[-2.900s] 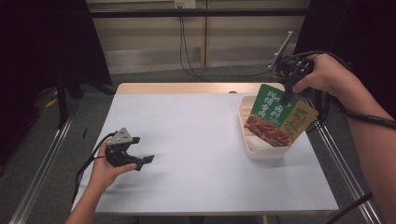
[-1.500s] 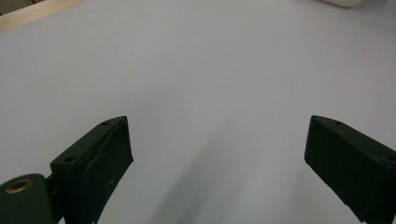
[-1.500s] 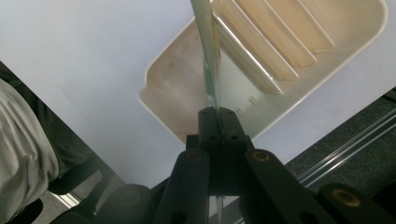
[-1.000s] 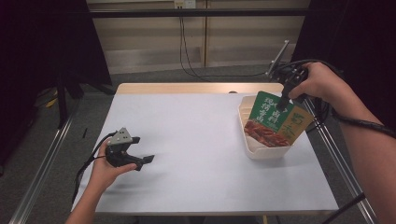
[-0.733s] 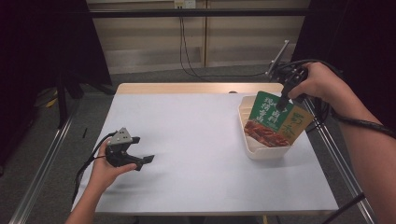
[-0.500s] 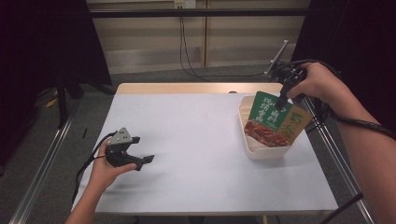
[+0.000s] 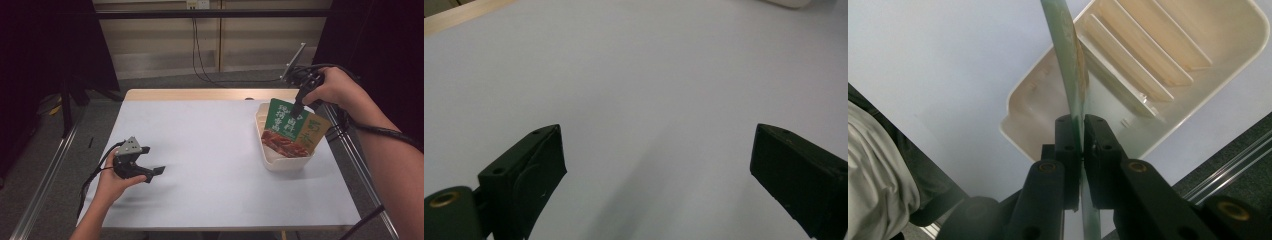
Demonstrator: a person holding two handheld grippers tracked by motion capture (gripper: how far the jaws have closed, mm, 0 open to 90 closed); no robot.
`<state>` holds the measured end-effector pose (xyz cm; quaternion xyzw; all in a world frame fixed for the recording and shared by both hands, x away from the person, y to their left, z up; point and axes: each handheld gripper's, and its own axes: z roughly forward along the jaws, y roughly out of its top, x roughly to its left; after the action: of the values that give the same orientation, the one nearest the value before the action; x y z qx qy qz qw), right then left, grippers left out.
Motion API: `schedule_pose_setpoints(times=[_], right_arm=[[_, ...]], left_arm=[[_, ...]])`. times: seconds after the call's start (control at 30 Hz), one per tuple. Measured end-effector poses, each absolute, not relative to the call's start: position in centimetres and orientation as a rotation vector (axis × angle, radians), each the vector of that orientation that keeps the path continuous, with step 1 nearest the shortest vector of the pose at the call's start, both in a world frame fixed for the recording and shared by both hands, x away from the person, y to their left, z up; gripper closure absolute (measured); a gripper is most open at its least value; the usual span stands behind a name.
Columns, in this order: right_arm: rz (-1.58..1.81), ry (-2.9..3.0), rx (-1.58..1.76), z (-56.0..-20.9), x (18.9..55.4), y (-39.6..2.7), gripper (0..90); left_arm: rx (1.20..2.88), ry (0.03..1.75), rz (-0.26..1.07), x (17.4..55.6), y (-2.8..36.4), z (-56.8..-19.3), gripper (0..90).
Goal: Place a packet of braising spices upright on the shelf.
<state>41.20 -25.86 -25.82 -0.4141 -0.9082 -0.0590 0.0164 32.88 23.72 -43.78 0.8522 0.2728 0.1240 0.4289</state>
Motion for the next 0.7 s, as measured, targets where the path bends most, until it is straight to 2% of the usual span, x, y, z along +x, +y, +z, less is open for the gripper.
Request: schedule_pose_setpoints(times=[0.1,0.13,0.2,0.27,0.33,0.4,0.47,0.5,0.6,0.7], right_arm=[[-0.202,-2.803,-1.315,-25.8,41.2,-25.8,82.4],[-0.228,-2.794,-1.325,-25.8,41.3,-25.8,76.4],[-0.231,-2.787,-1.339,-25.8,41.3,-25.8,73.4],[-0.223,-2.788,-1.358,-25.7,41.4,-25.7,61.8],[-0.227,-2.786,-1.358,-25.7,41.4,-25.7,61.0],[-0.225,-2.807,-1.347,-25.5,41.3,-25.5,52.6],[-0.216,-2.812,-1.341,-25.5,41.3,-25.4,50.9],[-0.213,-2.818,-1.339,-25.4,41.3,-25.4,45.9],[-0.192,-2.832,-1.353,-25.0,41.2,-25.5,40.1],[-0.173,-2.845,-1.347,-24.7,41.1,-25.6,37.8]], left_arm=[[2.126,0.681,0.316,32.9,23.7,-43.8,7.3],[2.13,0.68,0.317,32.9,23.7,-43.8,7.3],[2.123,0.678,0.302,32.9,23.7,-43.9,7.3],[2.119,0.677,0.303,32.9,23.7,-43.9,7.3],[2.12,0.678,0.304,32.9,23.7,-43.9,7.3],[2.12,0.679,0.303,32.9,23.7,-43.9,7.2],[2.119,0.68,0.303,32.9,23.7,-43.9,7.3],[2.126,0.682,0.306,32.9,23.7,-43.9,7.3],[2.119,0.678,0.305,32.9,23.7,-43.9,7.3],[2.125,0.682,0.307,32.9,23.8,-43.9,7.3]])
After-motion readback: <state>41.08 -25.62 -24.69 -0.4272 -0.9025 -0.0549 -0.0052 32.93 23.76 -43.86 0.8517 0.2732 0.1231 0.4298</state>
